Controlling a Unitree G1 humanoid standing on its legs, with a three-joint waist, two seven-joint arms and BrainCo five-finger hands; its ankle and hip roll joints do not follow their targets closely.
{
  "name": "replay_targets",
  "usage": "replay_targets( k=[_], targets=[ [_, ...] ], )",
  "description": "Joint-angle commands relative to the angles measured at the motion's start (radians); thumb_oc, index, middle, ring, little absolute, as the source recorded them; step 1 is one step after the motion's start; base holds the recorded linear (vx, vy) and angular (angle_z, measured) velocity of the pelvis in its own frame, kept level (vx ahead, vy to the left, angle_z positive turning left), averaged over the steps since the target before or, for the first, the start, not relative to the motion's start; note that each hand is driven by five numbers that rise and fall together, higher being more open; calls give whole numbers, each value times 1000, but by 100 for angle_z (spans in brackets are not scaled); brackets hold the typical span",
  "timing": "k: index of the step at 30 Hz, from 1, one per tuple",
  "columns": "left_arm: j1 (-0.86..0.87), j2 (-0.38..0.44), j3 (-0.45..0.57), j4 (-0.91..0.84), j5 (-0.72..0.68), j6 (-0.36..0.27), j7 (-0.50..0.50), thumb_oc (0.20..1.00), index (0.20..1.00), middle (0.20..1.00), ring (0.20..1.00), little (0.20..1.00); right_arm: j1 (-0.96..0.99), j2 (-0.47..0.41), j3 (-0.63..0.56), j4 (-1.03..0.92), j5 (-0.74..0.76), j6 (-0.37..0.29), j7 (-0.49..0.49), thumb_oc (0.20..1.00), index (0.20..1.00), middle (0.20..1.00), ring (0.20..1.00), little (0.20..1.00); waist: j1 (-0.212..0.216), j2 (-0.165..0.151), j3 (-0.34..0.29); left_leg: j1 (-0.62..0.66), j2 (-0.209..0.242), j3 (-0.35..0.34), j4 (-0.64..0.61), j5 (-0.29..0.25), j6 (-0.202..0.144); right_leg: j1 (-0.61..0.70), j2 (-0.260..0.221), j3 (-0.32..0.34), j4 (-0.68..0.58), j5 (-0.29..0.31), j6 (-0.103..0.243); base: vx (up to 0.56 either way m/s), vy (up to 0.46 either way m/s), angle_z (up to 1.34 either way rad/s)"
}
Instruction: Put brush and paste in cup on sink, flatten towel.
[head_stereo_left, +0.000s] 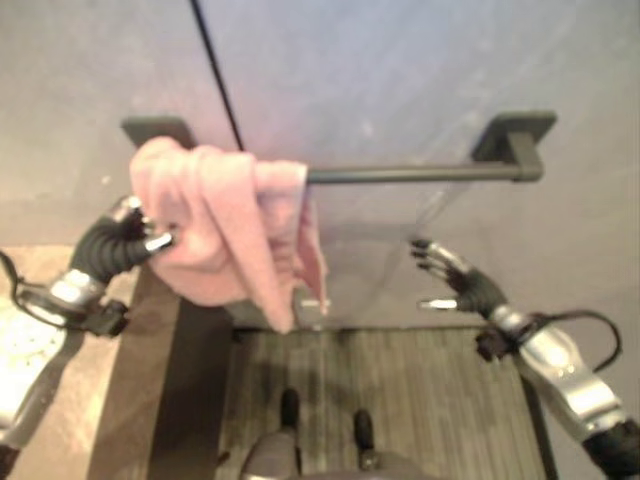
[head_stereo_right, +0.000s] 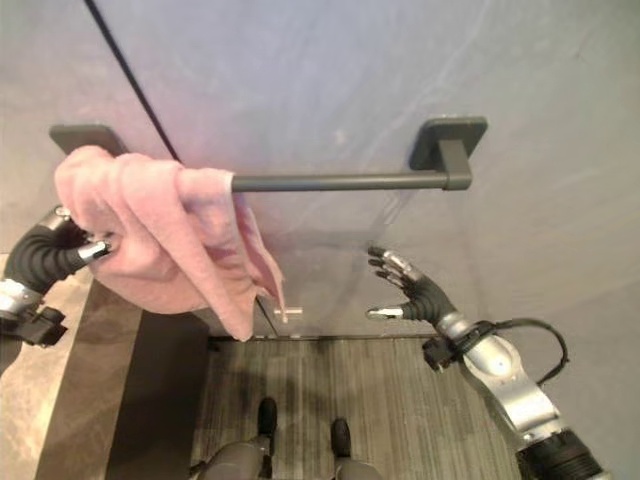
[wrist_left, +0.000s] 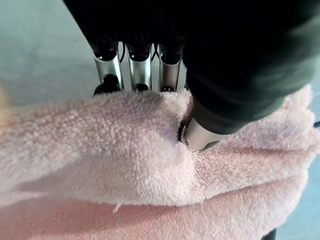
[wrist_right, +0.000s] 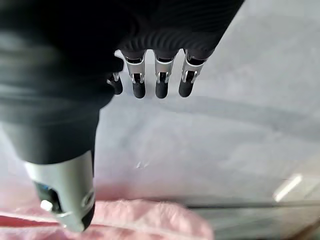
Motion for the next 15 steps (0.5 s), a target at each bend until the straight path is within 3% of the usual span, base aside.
replay_targets(
  k=[1, 7, 15],
  targets=[
    [-41, 83, -11, 15, -30, -59, -4, 200, 200, 200, 200, 200, -66, -24, 27, -101, 144, -29, 44, 1000, 1000, 1000, 1000, 1000, 32, -56, -23, 26, 15, 0, 12, -49, -25, -67, -139, -47, 2, 81, 142, 0, 0, 0],
    [-55, 107, -16, 13, -39, -61, 20, 200, 200, 200, 200, 200, -166, -80, 112, -177, 246, -7, 43, 1000, 1000, 1000, 1000, 1000, 45, -65, -22, 26, 19, -2, 12, -47, -27, -64, -137, -56, 6, 78, 139, -3, -1, 1],
    [-68, 105, -14, 9, -29, -60, 46, 200, 200, 200, 200, 200, -295, -60, 183, -186, 267, -2, 16, 1000, 1000, 1000, 1000, 1000, 59, -70, -20, 25, 24, -4, 12, -45, -28, -62, -134, -63, 6, 78, 135, 0, 0, 0]
  ],
)
